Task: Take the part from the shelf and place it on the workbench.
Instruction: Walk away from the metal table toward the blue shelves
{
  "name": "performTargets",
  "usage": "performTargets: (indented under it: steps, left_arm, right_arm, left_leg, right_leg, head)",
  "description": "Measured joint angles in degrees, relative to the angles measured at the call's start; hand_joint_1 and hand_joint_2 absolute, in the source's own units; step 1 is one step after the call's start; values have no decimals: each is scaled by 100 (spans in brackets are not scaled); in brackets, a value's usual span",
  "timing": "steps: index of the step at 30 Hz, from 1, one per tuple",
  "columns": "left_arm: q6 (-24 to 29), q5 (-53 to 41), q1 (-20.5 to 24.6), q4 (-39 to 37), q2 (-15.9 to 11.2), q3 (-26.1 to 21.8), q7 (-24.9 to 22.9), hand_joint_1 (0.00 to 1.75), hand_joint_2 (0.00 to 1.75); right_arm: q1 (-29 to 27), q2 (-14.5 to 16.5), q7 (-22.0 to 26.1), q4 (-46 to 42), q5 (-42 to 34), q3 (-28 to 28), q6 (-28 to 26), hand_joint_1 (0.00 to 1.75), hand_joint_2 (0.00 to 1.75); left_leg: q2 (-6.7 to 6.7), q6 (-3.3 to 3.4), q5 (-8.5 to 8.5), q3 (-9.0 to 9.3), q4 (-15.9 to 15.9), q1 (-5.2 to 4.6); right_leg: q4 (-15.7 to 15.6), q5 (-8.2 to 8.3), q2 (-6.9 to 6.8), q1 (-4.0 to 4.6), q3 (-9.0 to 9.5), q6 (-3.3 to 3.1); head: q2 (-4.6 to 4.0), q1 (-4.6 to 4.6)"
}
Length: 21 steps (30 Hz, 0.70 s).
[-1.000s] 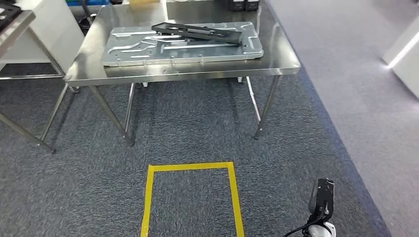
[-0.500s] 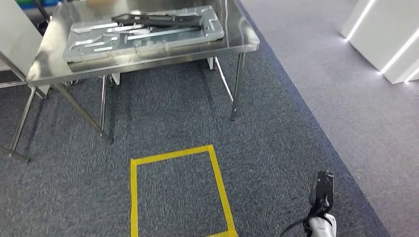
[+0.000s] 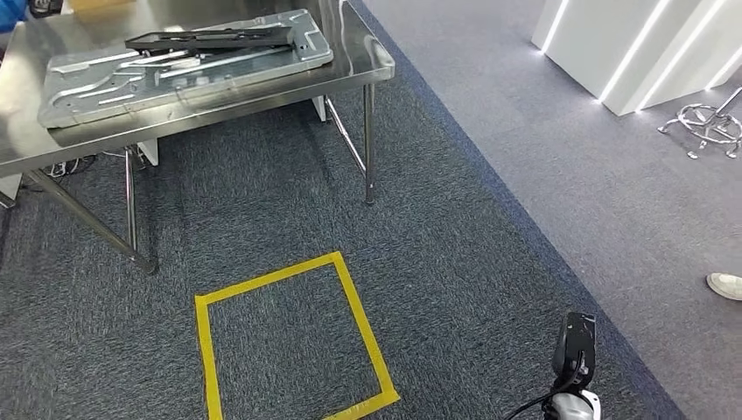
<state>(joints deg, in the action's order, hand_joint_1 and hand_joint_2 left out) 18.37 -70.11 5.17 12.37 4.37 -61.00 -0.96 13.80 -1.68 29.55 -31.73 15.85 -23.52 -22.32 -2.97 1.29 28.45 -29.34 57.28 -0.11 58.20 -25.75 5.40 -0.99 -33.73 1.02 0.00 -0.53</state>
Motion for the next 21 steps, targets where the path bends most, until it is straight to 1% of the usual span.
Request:
performTargets:
  steps: [1, 2, 3, 4, 5, 6, 7, 8, 9, 10, 11, 12, 13, 14, 15, 16, 17, 18, 19, 20, 21]
  left_arm:
    - [1, 1, 5, 0, 9, 0, 0, 0, 0]
    - [1, 2, 9, 0, 18, 0, 1, 0, 0]
    - [2, 3, 8, 0, 26, 0, 2, 0, 0]
    - [2, 4, 3, 0, 31, 0, 1, 0, 0]
    - [1, 5, -5, 0, 33, -1, -1, 0, 0]
    - [1, 5, -11, 0, 33, -1, -5, 0, 0]
    - [0, 5, -14, 0, 35, -2, -11, 0, 0]
    - [-1, 2, -14, 0, 39, -2, -20, 0, 0]
    - [-1, -3, -12, 0, 44, -1, -29, 0, 0]
    - [-2, -16, -11, 0, 51, -1, -40, 0, 0]
    - [-2, -30, -10, 0, 57, 0, -51, 0, 0]
    - [-2, -42, -9, 0, 60, 0, -64, 0, 0]
    - [-1, -54, -7, 0, 62, 0, -76, 0, 0]
    - [-1, -59, -4, 0, 62, 0, -86, 0, 0]
    - [-1, -62, 0, 0, 63, 0, -93, 0, 0]
    - [-1, -63, 3, 0, 63, 0, -96, 0, 0]
    - [1, -62, 4, 0, 62, 0, -96, 0, 0]
    - [3, -58, 3, 0, 62, -1, -96, 0, 0]
    - [5, -55, -2, 0, 62, -2, -95, 0, 0]
    - [9, -52, -11, 0, 63, -3, -94, 0, 0]
    - [11, -49, -22, 0, 66, -4, -95, 0, 0]
  right_arm:
    - [-1, -14, 1, 26, 0, -3, -3, 0, 0]
    - [3, -26, 2, 50, 0, -7, -6, 0, 0]
    - [16, -38, 0, 70, 0, -10, -9, 0, 0]
    - [30, -46, -10, 93, 0, -16, -13, 0, 0]
    - [44, -55, -34, 122, -2, -27, -16, 0, 0]
    - [48, -59, -67, 163, -5, -44, -21, 0, 0]
    - [44, -67, -108, 215, -12, -67, -28, 0, 0]
    - [39, -83, -148, 274, -20, -94, -38, 0, 0]
    - [37, -106, -179, 333, -28, -123, -49, 0, 0]
    - [38, -136, -211, 392, -38, -155, -63, 0, 0]
    - [47, -168, -242, 458, -50, -194, -76, 0, 0]
    - [52, -197, -274, 526, -69, -235, -86, 0, 0]
    - [48, -228, -315, 603, -91, -284, -91, 0, 0]
    - [36, -252, -354, 680, -113, -332, -92, 0, 0]
    - [14, -276, -399, 753, -131, -380, -90, 0, 0]
    - [-8, -301, -454, 825, -142, -431, -86, 0, 0]
    - [-22, -322, -514, 891, -151, -479, -83, 0, 0]
    - [-29, -345, -583, 957, -156, -525, -79, 0, 0]
    - [-33, -361, -661, 1023, -161, -567, -75, 0, 0]
    - [-39, -373, -741, 1092, -163, -606, -72, 0, 0]
    - [-56, -382, -819, 1161, -164, -643, -72, 0, 0]
  left_leg:
    - [63, 26, -35, 13, -55, 6]
    - [124, 58, -79, 23, -114, 14]
    - [191, 88, -120, 26, -169, 23]
    - [258, 105, -142, 19, -187, 14]
    - [322, 119, -152, 0, -191, 5]
    - [391, 122, -156, -19, -182, -2]
    - [456, 121, -155, -33, -169, -6]
    - [516, 116, -150, -44, -152, -7]
    - [574, 106, -138, -52, -127, -5]
    - [624, 88, -118, -57, -96, -4]
    - [670, 58, -89, -66, -54, -15]
    - [711, 27, -63, -74, -18, -27]
    - [749, -4, -42, -81, 8, -39]
    - [788, -31, -30, -84, 22, -48]
    - [829, -56, -24, -80, 25, -45]
    - [828, -86, 4, -81, 44, -35]
    - [764, -118, 81, -107, 122, -24]
    - [664, -147, 219, -179, 304, -9]
    - [542, -169, 413, -310, 614, 6]
    - [447, -181, 618, -482, 1011, 14]
    - [400, -185, 772, -648, 1389, 19]
  right_leg:
    - [13, -3, -11, 5, -17, 31]
    - [95, -67, -84, 17, -65, 53]
    - [291, -201, -193, 29, -162, 66]
    - [597, -388, -322, 28, -310, 73]
    - [967, -582, -408, 25, -483, 86]
    - [1295, -713, -450, 15, -629, 102]
    - [1472, -745, -474, 4, -697, 118]
    - [1436, -667, -497, -9, -657, 132]
    - [1187, -505, -534, -21, -508, 143]
    - [805, -324, -615, -31, -292, 149]
    - [446, -196, -722, -18, -101, 135]
    - [190, -123, -795, -6, 25, 103]
    - [61, -104, -838, 12, 77, 64]
    - [41, -114, -823, 32, 67, 19]
    - [36, -101, -764, 29, 53, -19]
    - [26, -87, -717, 27, 47, -52]
    - [16, -71, -671, 20, 42, -84]
    - [5, -53, -624, 11, 34, -116]
    - [3, -40, -574, 8, 22, -139]
    - [5, -30, -519, 13, 4, -156]
    - [10, -23, -462, 21, -12, -167]
  head:
    - [0, -1]
    - [0, 6]
    - [0, 13]
    - [0, 18]
    - [0, 24]
    - [0, 23]
    - [0, 24]
    - [0, 24]
    - [0, 25]
    - [0, 26]
    - [1, 26]
    - [1, 24]
    - [1, 21]
    - [1, 20]
    - [0, 19]
    - [0, 21]
    - [0, 20]
    - [0, 20]
    - [0, 18]
    - [0, 17]
    - [0, 18]
